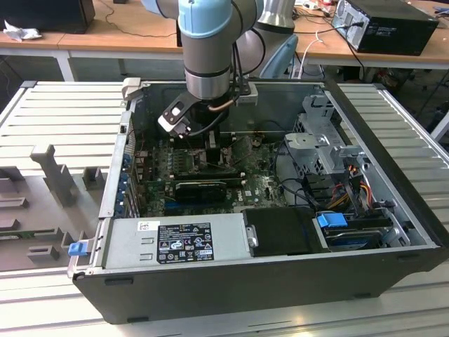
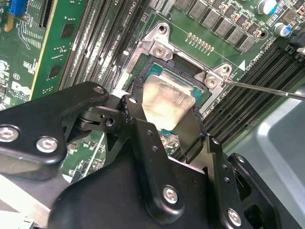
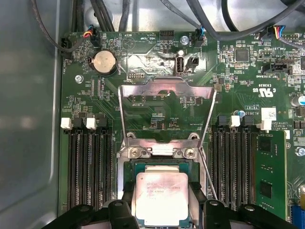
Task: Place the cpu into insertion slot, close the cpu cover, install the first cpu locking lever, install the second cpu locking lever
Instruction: 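Place the cpu into insertion slot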
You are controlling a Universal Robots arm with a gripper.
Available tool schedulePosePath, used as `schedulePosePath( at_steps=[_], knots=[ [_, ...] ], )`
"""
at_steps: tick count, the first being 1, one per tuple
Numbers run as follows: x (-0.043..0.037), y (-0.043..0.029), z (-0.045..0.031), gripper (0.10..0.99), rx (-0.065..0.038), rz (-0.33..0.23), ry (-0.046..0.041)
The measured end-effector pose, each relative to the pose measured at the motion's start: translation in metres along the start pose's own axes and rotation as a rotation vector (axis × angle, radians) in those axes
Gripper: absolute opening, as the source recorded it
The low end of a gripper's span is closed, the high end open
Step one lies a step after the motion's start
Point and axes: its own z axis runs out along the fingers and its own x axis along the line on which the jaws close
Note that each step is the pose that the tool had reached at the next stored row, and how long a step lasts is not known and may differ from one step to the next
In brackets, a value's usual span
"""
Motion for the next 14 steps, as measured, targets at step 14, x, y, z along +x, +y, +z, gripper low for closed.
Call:
schedulePosePath(
  at_steps=[14],
  knots=[
    [0.0001,0.0006,-0.0072,0.584,0.0,0.0,0.0001]
  ],
)
